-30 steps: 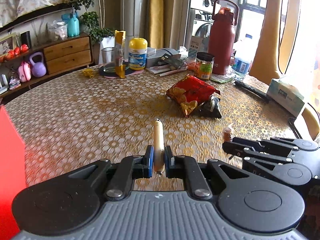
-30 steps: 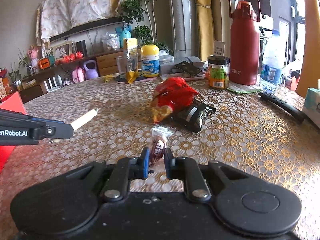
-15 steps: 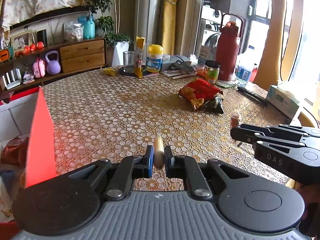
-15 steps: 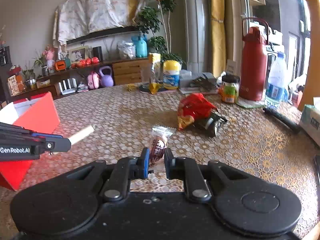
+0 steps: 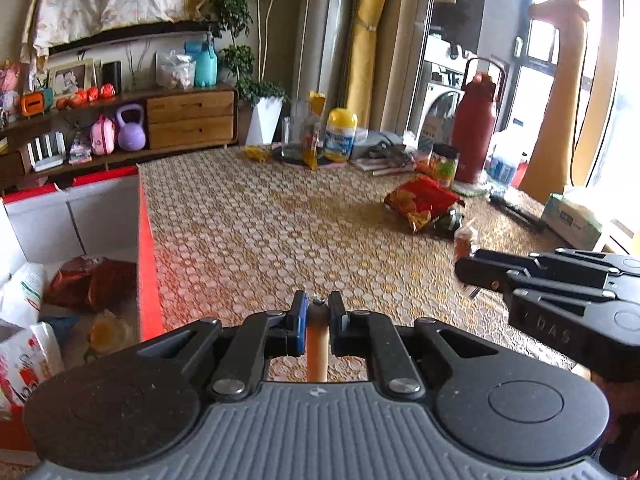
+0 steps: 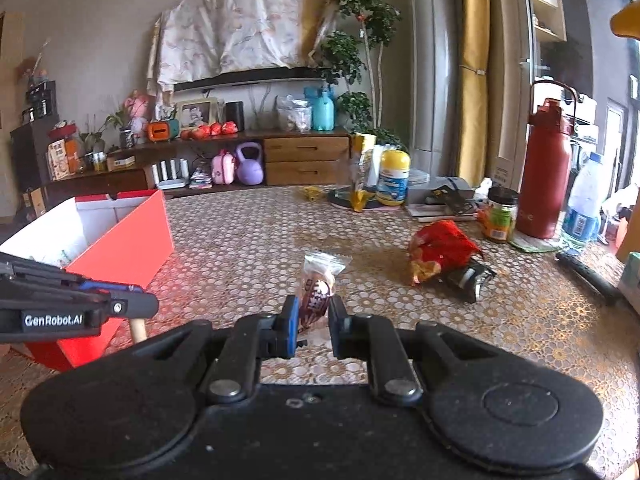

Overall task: Organize snacks
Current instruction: 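Carry the stick snack and wrapped candy over the box and lower them in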

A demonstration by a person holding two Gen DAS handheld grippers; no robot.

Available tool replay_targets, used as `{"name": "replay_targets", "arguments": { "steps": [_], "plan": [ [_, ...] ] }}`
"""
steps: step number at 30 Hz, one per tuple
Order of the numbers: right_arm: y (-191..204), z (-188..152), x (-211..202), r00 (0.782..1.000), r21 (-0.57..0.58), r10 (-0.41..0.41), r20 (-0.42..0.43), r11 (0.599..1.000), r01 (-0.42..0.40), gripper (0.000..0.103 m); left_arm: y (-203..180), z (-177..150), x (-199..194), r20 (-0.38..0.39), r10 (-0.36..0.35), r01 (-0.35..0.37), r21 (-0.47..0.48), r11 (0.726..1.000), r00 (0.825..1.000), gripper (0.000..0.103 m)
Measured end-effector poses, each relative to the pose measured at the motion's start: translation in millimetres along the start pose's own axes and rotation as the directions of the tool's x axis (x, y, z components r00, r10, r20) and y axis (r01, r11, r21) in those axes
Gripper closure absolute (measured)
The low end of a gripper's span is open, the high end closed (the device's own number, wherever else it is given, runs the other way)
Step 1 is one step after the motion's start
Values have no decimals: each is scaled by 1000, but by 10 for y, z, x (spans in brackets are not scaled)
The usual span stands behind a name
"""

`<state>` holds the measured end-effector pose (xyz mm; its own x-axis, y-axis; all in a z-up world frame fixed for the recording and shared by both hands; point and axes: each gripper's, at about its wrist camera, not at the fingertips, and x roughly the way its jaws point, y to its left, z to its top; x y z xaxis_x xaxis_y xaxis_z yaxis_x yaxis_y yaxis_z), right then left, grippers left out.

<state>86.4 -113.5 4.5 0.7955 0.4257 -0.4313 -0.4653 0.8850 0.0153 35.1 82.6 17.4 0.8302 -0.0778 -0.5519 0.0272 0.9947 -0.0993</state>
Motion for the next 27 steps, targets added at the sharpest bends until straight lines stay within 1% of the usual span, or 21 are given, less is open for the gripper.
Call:
{"name": "replay_targets", "arguments": {
  "steps": [3, 8, 15, 18, 20, 22, 25, 27],
  "plan": [
    [118, 54, -11, 1000, -23, 23, 11, 999, -23, 88, 57, 46, -111, 31, 7, -7, -4, 1000, 999, 92],
    [346, 217, -88, 995, -69, 79, 55, 995, -76, 88, 190, 150, -316, 83, 30, -29, -19, 999, 996, 92],
    [730, 472, -95, 979, -132, 183, 94, 977, -170, 88, 461, 279, -618, 148, 89, -86, -26, 996, 985, 92],
    [908, 589, -57, 966, -155, 237, 100, 963, -220, 88, 645, 312, -736, 163, 133, -128, -42, 991, 978, 92],
    [1041, 661, -27, 955, -165, 279, 97, 951, -261, 88, 793, 315, -818, 169, 175, -168, -58, 984, 970, 92],
    [1173, 717, 12, 943, -177, 320, 93, 937, -300, 88, 927, 306, -880, 171, 199, -189, -78, 979, 965, 92],
    [1397, 763, 95, 927, -197, 366, 77, 917, -346, 88, 1134, 272, -926, 161, 245, -230, -106, 967, 956, 92],
    [1538, 768, 185, 917, -203, 396, 51, 903, -379, 88, 1255, 230, -925, 146, 260, -243, -121, 962, 955, 92]
  ]
}}
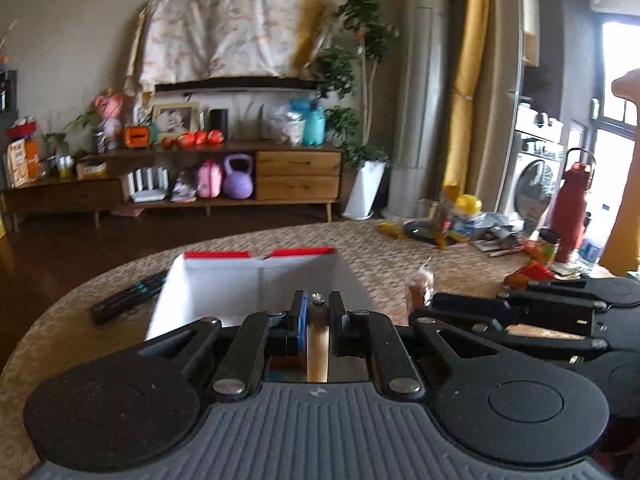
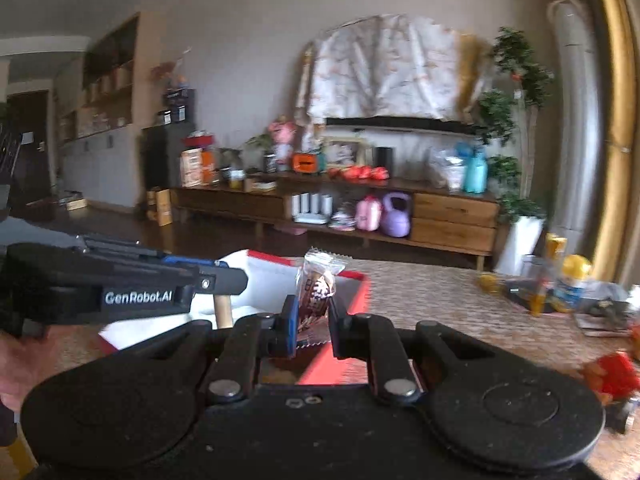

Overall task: Organize snacks
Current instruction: 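Carry the stick snack and wrapped candy over the box and lower them in, then open both grippers to drop the stick snack and candy into the box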

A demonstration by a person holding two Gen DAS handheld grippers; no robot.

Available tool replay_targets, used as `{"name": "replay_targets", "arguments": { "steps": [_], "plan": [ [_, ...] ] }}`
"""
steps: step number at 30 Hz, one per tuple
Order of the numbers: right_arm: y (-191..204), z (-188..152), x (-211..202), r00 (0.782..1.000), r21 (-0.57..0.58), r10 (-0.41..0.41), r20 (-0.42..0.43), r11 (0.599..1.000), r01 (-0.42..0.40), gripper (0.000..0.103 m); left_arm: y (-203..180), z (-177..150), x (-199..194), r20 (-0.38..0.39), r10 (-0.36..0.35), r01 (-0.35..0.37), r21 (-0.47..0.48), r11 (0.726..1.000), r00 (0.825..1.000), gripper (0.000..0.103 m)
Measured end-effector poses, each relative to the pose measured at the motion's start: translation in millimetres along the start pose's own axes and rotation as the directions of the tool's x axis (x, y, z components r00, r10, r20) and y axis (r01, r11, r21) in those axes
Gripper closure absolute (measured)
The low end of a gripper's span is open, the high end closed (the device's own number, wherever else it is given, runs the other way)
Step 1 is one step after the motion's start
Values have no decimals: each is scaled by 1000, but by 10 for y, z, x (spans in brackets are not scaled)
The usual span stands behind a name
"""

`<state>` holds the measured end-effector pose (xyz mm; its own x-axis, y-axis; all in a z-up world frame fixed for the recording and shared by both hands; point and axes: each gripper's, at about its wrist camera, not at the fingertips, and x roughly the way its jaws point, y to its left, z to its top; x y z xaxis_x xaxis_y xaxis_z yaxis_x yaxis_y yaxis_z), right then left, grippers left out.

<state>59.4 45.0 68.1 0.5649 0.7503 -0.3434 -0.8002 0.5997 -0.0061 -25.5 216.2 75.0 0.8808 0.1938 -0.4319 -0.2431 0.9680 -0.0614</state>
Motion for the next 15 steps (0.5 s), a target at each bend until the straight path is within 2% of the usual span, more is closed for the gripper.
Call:
{"name": "replay_targets", "arguments": {
  "steps": [6, 11, 15],
  "plan": [
    [248, -102, 357, 995, -41, 47, -91, 998, -51, 88, 242, -180, 152, -65, 33, -35, -31, 999, 997, 92],
    [386, -269, 468, 988, -88, 33, -148, 995, -46, 86, 329, -305, 254, -100, 44, -49, -49, 998, 994, 92],
    [406, -312, 441, 988, -97, 11, -151, 995, -26, 81, 332, -325, 290, -107, 34, -40, -49, 998, 994, 92]
  ]
}}
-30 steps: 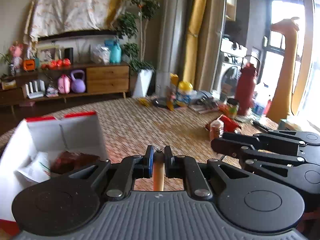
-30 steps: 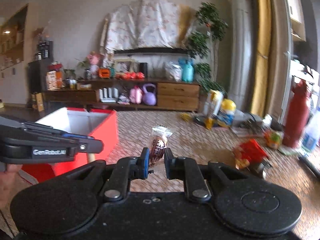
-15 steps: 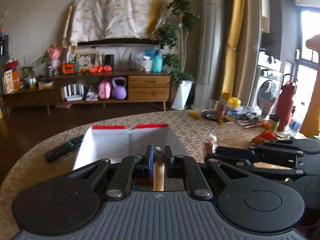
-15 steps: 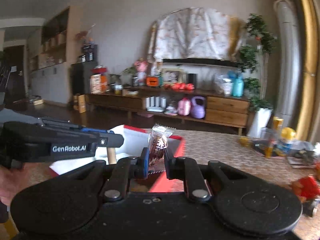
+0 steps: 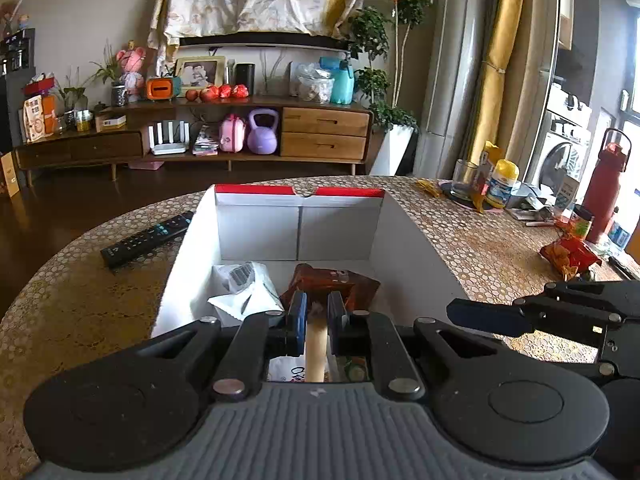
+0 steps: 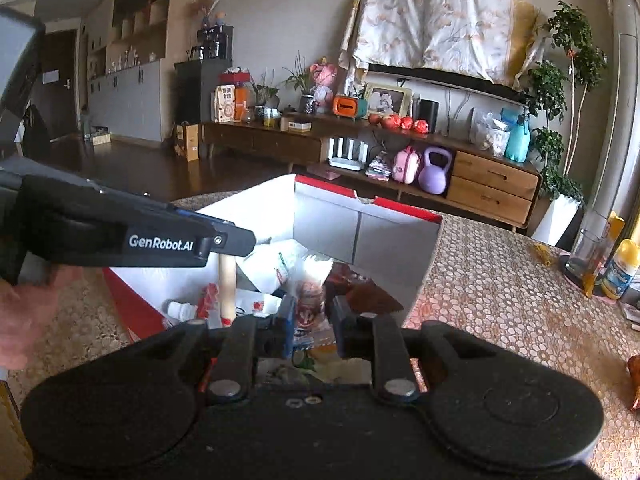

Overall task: Organize snacks
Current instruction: 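Open both grippers to drop the stick snack and candy into the box, then move both grippers back to the red chip bag and black packet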

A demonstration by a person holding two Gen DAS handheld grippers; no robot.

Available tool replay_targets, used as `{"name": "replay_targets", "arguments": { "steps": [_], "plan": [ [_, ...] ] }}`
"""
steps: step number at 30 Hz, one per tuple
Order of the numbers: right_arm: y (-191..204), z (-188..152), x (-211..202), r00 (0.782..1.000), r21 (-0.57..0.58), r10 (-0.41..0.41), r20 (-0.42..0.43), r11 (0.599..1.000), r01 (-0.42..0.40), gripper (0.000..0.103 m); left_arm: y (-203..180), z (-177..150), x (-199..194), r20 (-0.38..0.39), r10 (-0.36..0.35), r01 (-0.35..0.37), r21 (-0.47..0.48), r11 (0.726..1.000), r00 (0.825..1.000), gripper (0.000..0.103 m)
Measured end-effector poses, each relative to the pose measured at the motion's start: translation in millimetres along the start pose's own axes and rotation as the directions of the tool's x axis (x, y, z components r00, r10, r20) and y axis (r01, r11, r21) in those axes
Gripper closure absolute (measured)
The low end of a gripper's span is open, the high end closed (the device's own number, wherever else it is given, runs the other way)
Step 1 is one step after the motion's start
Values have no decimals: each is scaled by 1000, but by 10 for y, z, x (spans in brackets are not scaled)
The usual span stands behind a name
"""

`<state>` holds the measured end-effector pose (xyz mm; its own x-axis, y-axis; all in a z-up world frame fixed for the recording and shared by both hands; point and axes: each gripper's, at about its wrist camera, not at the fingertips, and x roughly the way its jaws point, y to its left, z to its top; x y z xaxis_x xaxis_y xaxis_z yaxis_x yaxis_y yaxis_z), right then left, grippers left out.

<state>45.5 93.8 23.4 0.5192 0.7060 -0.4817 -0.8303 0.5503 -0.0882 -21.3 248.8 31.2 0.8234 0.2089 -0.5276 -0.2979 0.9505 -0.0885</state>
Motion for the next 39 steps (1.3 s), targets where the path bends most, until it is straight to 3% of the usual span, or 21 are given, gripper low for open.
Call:
{"name": "replay_targets", "arguments": {
  "steps": [4, 5, 8, 9, 16, 24, 32, 39],
  "plan": [
    [-21, -6, -23, 1000, 10, -19, 3, 1000, 19, 78, -75, 37, 20, -6, 9, -9, 15, 1000, 1000, 87],
    [-72, 20, 10, 1000, 15, -22, 6, 1000, 22, 74, -99, 49, 22, -7, 12, -12, 19, 1000, 1000, 79],
    [-140, 16, -57, 999, 35, -36, 26, 999, 35, 57, -162, 93, 22, 13, 19, -19, 19, 1000, 1000, 42],
    [-164, 13, -88, 999, 41, -40, 34, 998, 39, 55, -186, 104, 14, 23, 18, -18, 17, 1000, 1000, 36],
    [-442, -37, -274, 994, 89, -92, 64, 992, 86, 53, -500, 224, 12, 41, 3, -6, 57, 998, 999, 34],
    [-974, -275, -570, 975, 183, -209, 78, 964, 193, 44, -1092, 345, 124, 57, -79, 72, 119, 990, 995, 26],
    [-1640, -671, -873, 928, 281, -372, 27, 894, 350, 39, -1822, 331, 400, 21, -194, 185, 204, 961, 981, 25],
    [-2114, -1032, -1053, 884, 340, -467, -36, 826, 450, 39, -2394, 328, 702, -17, -263, 259, 249, 933, 965, 23]
  ]
}}
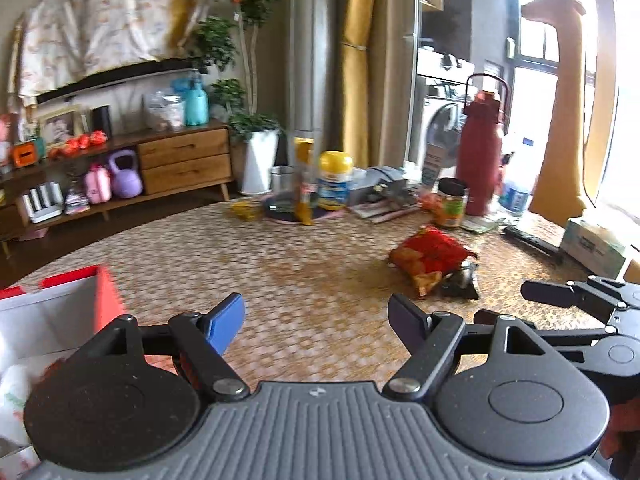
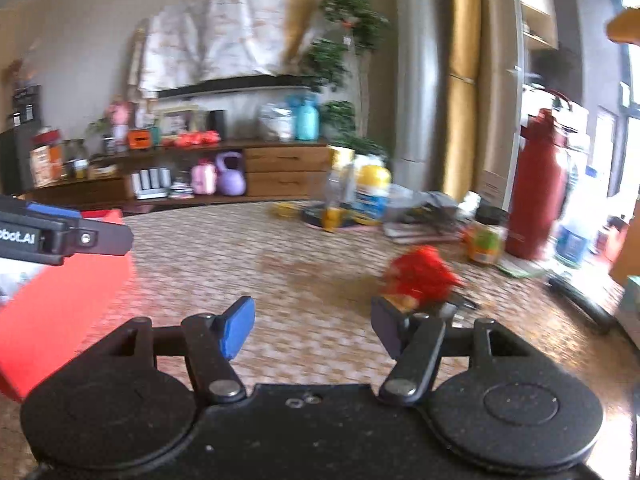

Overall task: Organize snacks
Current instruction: 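Move both grippers back to the red chip bag and black packet, then grasp the red chip bag with the left gripper while the right grasps the black packet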

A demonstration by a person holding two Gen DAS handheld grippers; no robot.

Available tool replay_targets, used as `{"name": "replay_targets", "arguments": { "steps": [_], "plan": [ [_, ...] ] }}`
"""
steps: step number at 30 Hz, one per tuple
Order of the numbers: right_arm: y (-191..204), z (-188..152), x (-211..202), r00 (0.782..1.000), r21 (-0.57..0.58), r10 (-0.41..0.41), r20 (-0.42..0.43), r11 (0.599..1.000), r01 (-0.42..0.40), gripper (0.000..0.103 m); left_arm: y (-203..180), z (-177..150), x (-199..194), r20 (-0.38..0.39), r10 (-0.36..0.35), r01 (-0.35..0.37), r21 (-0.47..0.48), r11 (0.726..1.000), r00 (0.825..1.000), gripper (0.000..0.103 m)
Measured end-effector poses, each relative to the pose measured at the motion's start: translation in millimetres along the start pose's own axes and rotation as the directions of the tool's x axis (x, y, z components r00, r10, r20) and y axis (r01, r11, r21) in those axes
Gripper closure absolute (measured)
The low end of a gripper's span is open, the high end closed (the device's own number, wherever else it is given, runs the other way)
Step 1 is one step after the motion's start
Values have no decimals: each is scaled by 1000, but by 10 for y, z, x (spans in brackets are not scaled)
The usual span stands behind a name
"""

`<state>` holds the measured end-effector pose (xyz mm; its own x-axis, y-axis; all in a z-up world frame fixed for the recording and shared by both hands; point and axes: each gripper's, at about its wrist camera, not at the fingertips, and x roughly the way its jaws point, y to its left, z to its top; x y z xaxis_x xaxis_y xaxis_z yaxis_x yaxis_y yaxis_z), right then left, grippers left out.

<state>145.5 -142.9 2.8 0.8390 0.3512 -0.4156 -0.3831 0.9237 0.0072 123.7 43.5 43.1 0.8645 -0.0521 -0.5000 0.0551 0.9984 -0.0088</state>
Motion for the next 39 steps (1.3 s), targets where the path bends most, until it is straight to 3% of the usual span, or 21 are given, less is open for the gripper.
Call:
{"name": "replay_targets", "arguments": {
  "steps": [3, 8, 12, 18, 27, 32, 39],
  "plan": [
    [-207, -41, 38, 999, 21, -34, -8, 999, 34, 38, -156, 80, 174, -6, -26, 26, 10, 1000, 1000, 16],
    [-442, -115, 113, 998, 54, -63, -19, 996, 64, 36, -436, 235, 459, -13, -80, 80, 32, 996, 997, 15],
    [-576, -172, 182, 997, 73, -71, -32, 995, 73, 36, -626, 350, 724, -33, -114, 114, 27, 993, 993, 1],
    [-710, -235, 268, 997, 89, -63, -42, 994, 66, 36, -899, 513, 1180, -80, -148, 152, 55, 987, 986, 1],
    [-936, -273, 377, 996, 123, -65, -57, 990, 72, 35, -1106, 725, 1911, -179, -199, 198, -24, 980, 964, 0],
    [-1059, -295, 443, 995, 145, -74, -66, 986, 83, 33, -1126, 799, 2319, -240, -220, 199, -110, 974, 945, 0],
    [-1174, -332, 559, 994, 163, -73, -81, 983, 85, 33, -1116, 755, 2691, -313, -193, 150, -155, 976, 930, 0]
  ]
}}
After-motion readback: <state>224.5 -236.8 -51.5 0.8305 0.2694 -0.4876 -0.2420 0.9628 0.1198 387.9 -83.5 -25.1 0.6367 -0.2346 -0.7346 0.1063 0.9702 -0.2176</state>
